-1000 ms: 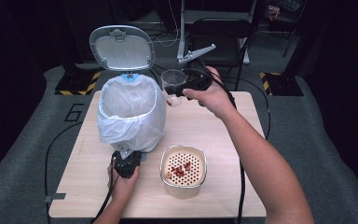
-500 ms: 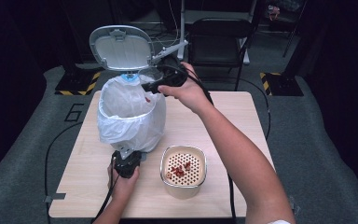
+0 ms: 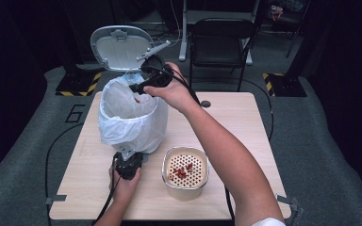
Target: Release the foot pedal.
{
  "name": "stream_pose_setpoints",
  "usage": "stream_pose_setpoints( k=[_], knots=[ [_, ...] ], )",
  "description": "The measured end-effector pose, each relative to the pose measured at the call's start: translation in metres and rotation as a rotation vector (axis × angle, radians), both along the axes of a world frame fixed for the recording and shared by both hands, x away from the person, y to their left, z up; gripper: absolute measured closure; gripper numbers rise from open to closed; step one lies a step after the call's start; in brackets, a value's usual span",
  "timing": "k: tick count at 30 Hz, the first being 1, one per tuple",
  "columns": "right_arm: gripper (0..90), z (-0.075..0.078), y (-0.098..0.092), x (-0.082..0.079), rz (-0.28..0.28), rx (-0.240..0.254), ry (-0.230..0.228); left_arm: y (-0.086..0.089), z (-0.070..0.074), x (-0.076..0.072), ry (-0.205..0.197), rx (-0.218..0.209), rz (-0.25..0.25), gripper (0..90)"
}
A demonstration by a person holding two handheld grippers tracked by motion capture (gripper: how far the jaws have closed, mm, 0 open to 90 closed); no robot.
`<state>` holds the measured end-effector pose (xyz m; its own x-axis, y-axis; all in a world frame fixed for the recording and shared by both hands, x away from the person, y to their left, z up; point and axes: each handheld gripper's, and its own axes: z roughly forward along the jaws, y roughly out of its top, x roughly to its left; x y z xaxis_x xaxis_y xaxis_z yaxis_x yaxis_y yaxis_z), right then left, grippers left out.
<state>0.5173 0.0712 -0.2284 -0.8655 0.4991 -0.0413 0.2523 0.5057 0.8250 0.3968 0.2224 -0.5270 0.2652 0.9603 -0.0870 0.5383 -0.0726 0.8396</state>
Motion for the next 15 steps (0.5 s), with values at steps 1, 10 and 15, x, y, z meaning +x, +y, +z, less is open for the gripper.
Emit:
stream_pose_setpoints(
  k=[1, 10, 15],
  knots=[
    [37.4, -0.002, 0.003, 0.002, -0.008, -0.004, 0.005, 0.0, 0.0, 0.0, -0.002, 0.008, -0.002, 74.8],
    [30.3, -0.011, 0.016, 0.011, -0.055, 0.015, 0.015, 0.001, 0.0, 0.0, 0.003, 0.012, -0.005, 74.8],
    [0.0, -0.021, 0.03, 0.01, -0.092, 0.062, 0.031, 0.001, 0.0, 0.0, 0.003, 0.006, -0.003, 74.8]
  ],
)
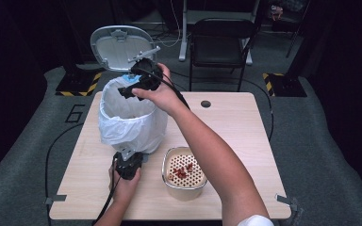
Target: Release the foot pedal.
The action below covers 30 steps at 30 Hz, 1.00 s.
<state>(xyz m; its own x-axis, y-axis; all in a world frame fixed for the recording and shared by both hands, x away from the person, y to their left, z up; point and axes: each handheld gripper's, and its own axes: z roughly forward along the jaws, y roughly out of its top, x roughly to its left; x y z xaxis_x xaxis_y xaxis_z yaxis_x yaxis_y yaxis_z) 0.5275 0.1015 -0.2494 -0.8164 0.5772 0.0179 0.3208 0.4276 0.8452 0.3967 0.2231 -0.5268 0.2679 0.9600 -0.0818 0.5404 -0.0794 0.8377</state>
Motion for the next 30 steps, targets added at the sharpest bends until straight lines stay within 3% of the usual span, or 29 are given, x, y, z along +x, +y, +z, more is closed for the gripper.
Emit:
stream_pose_setpoints(
  k=[6, 8, 11, 15, 20, 22, 25, 27, 29, 30],
  knots=[
    [2.1, -0.001, -0.007, -0.004, 0.011, -0.017, -0.013, -0.001, 0.0, 0.0, 0.007, -0.012, 0.001, 74.8],
    [3.7, 0.0, -0.013, -0.007, 0.02, -0.016, -0.011, -0.001, -0.001, 0.0, -0.014, -0.003, 0.007, 74.8],
    [4.5, 0.002, -0.022, -0.013, 0.036, -0.021, -0.029, 0.0, 0.0, 0.0, 0.0, 0.001, 0.0, 74.8],
    [7.5, 0.004, -0.042, -0.02, 0.048, -0.027, -0.04, 0.002, 0.0, 0.0, 0.004, -0.014, -0.005, 74.8],
    [8.9, 0.002, -0.069, -0.023, 0.022, -0.026, -0.056, 0.002, 0.0, 0.001, 0.004, -0.026, -0.002, 74.4],
    [9.6, 0.001, -0.079, -0.024, 0.014, -0.023, -0.066, 0.003, 0.001, 0.0, 0.008, -0.032, -0.023, 71.3],
    [9.8, -0.002, -0.089, -0.025, -0.01, -0.017, -0.058, 0.004, 0.0, -0.002, 0.009, -0.049, -0.03, 58.8],
    [10.5, -0.006, -0.101, -0.025, -0.028, -0.019, -0.056, 0.006, 0.001, -0.003, 0.014, -0.03, -0.044, 57.1],
    [11.3, -0.011, -0.115, -0.023, -0.056, -0.029, -0.057, 0.008, 0.003, -0.004, 0.019, -0.038, -0.032, 56.0],
    [11.9, -0.011, -0.119, -0.023, -0.056, -0.033, -0.05, 0.015, 0.008, -0.006, 0.022, 0.007, -0.054, 55.3]
  ],
)
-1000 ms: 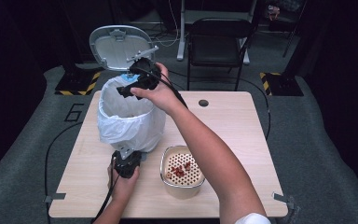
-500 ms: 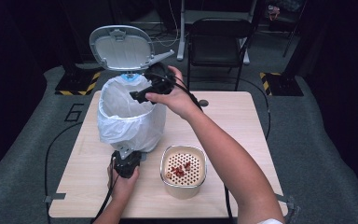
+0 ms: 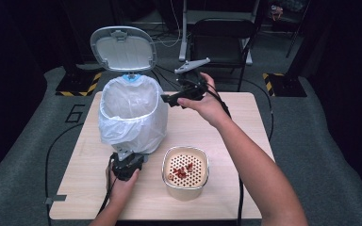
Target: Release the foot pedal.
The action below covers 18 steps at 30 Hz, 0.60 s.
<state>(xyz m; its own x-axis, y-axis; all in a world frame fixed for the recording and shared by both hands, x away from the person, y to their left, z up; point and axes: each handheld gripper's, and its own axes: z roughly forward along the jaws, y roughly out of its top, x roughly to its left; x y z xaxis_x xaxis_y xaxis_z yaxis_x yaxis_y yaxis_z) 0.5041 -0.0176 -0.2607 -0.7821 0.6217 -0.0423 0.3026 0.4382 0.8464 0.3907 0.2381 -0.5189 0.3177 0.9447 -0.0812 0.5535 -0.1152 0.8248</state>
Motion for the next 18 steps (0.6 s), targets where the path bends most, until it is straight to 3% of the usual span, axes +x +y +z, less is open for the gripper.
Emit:
stream_pose_setpoints(
  k=[2, 6, 9, 11, 12, 18],
  knots=[
    [13.0, -0.001, -0.004, 0.0, -0.006, 0.004, 0.0, 0.002, 0.002, -0.001, -0.008, -0.016, 0.005, 54.3],
    [13.9, -0.008, -0.028, -0.003, -0.036, 0.004, -0.007, 0.016, 0.014, -0.005, 0.015, -0.056, 0.002, 50.9],
    [14.2, -0.013, -0.039, -0.007, -0.047, 0.003, -0.022, 0.024, 0.019, -0.007, 0.014, -0.025, -0.001, 50.1],
    [14.5, -0.015, -0.044, -0.008, -0.054, 0.002, -0.025, 0.027, 0.02, -0.009, 0.013, -0.028, 0.001, 50.1],
    [14.9, -0.021, -0.052, -0.012, -0.07, -0.004, -0.025, 0.032, 0.022, -0.013, 0.019, -0.067, 0.007, 50.0],
    [15.2, -0.04, -0.078, -0.022, -0.105, -0.012, -0.022, 0.05, 0.027, -0.019, -0.011, -0.045, 0.035, 47.9]
  ],
)
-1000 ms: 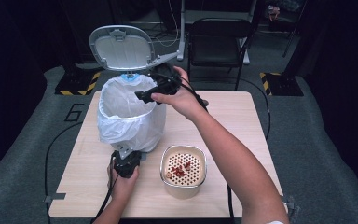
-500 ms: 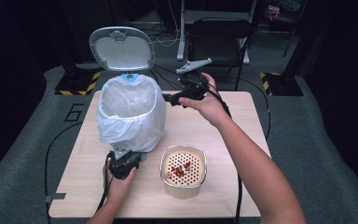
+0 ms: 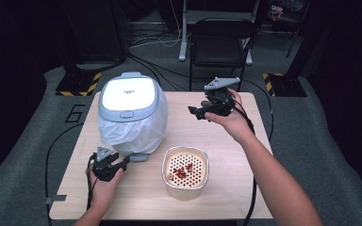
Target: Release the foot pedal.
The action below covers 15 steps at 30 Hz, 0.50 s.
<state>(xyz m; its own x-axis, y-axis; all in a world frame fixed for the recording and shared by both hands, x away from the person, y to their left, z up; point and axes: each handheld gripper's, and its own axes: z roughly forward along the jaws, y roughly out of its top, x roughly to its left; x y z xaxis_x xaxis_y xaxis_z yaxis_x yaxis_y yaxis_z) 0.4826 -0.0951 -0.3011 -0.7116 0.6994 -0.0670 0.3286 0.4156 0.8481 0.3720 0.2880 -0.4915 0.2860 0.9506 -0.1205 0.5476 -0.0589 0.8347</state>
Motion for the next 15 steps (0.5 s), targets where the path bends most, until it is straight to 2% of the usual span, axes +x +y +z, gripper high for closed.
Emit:
stream_pose_setpoints(
  k=[3, 4, 6, 10, 11, 13, 15],
  knots=[
    [15.9, -0.008, -0.011, -0.004, -0.025, 0.0, -0.001, 0.008, 0.001, -0.001, -0.009, 0.0, -0.008, 46.7],
    [16.6, -0.016, -0.02, -0.009, -0.058, -0.009, 0.007, 0.015, 0.001, -0.001, -0.013, -0.001, -0.007, 46.5],
    [16.9, -0.021, -0.025, -0.011, -0.075, -0.009, 0.014, 0.019, 0.001, -0.001, -0.003, -0.009, -0.007, 46.3],
    [17.0, -0.042, -0.042, -0.017, -0.113, -0.021, 0.02, 0.028, -0.005, 0.002, 0.013, -0.037, 0.006, 45.6],
    [17.0, -0.053, -0.05, -0.021, -0.128, -0.024, 0.029, 0.03, -0.006, 0.003, 0.014, -0.039, 0.007, 45.6],
    [16.9, -0.061, -0.055, -0.025, -0.154, -0.026, 0.029, 0.035, -0.008, 0.004, 0.027, -0.019, 0.009, 45.6],
    [17.0, -0.067, -0.058, -0.027, -0.165, -0.02, 0.027, 0.036, -0.009, 0.005, 0.02, -0.015, 0.013, 45.6]
  ],
)
